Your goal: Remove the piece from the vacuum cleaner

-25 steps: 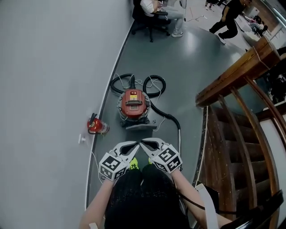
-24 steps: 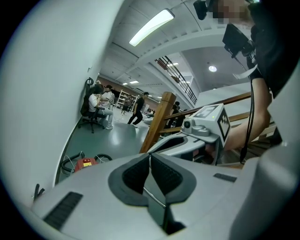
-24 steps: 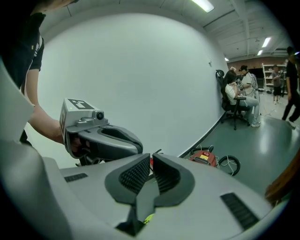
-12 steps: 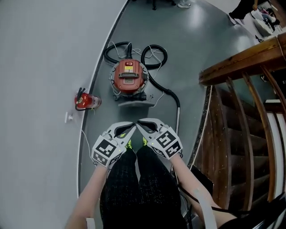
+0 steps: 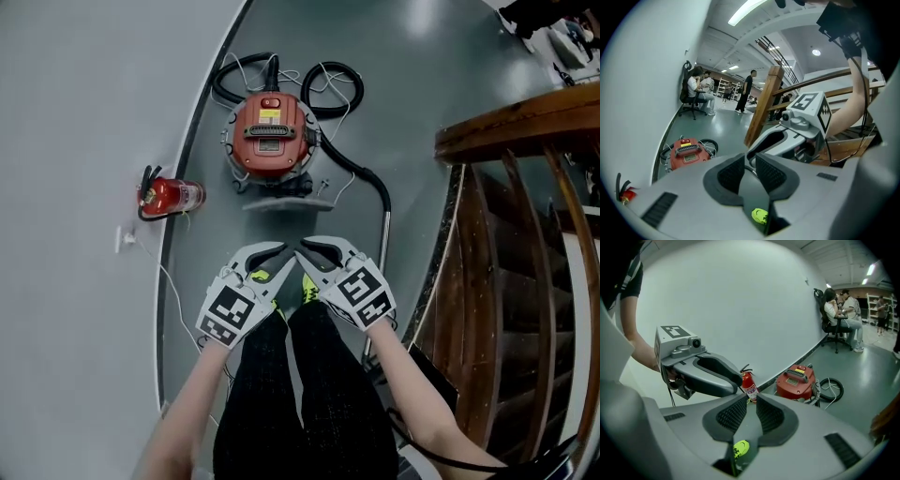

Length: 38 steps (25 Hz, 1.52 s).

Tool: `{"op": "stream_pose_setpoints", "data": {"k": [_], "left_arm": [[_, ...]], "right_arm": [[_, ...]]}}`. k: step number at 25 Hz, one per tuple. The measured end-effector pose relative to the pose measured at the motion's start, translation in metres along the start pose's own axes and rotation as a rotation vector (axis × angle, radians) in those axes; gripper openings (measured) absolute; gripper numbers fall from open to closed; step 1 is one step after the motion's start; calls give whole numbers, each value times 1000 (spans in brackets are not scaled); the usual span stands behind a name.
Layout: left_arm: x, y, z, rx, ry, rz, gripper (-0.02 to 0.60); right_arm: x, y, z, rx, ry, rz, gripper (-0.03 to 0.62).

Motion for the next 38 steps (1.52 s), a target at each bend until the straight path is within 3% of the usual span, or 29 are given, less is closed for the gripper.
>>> {"op": "stream_pose_setpoints", "data": {"k": [3, 12, 23, 34, 38], "left_arm": [[12, 11, 9, 1, -9, -12, 106], [44, 46, 29, 35, -23, 20, 141], [78, 87, 62, 60, -29, 79, 173], [108, 126, 100, 71, -56, 134, 221], [116, 129, 109, 108, -63, 151, 230]], "right_arm": [[13, 12, -9, -36, 10, 25, 80], [50, 45, -31, -115, 24, 65, 119], [84, 78, -62, -132, 33, 99, 149], [124, 94, -91, -204, 30, 141, 187], [134, 95, -98, -213, 40, 151, 204]]}}
Point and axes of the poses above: the fingertips, and each gripper's own axes: x forward along the fingers, z to its left, y out of its underside, the point moved 9 cm from there along -x, backward along the fingers, and after that the axes turned 5 degrees about y, right-handed, at the moved point
